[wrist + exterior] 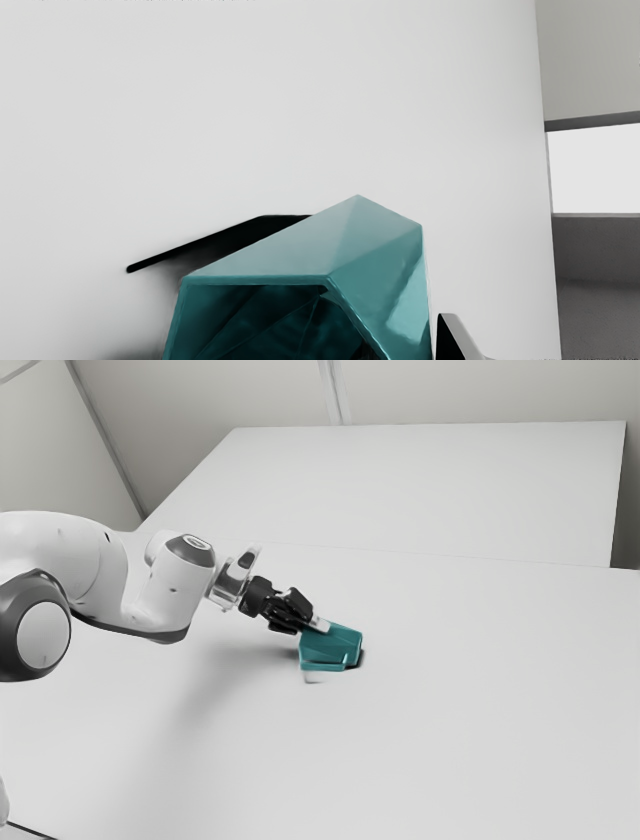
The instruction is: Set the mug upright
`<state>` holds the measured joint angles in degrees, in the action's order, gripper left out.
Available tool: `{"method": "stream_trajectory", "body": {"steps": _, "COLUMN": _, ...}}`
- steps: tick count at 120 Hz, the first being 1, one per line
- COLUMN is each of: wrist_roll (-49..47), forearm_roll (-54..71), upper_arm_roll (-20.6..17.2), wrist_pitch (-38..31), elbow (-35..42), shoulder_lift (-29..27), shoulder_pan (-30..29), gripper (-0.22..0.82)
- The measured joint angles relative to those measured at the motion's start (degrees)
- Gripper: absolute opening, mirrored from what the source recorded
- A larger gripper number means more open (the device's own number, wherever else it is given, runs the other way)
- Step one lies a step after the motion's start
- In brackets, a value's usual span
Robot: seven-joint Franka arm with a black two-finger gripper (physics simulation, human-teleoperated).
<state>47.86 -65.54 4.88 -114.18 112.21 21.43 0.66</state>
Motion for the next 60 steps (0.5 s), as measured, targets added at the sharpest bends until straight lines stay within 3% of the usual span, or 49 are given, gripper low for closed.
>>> {"method": "stream_trajectory", "body": {"steps": 28, "wrist_roll": 1.39, "forearm_roll": 0.06, "upper_arm_roll": -0.30, "wrist_pitch": -0.02, "elbow": 0.04, "shoulder_lift": -1.58, "shoulder_pan": 0.47, "gripper": -0.14}}
{"method": "stream_trajectory", "body": {"steps": 60, "wrist_roll": 1.50, "forearm_roll": 5.68, "upper_arm_roll": -0.09, "wrist_pitch": 0.87, "elbow": 0.17, "shoulder_lift": -8.98, "shoulder_pan": 0.40, "gripper": -0.17}}
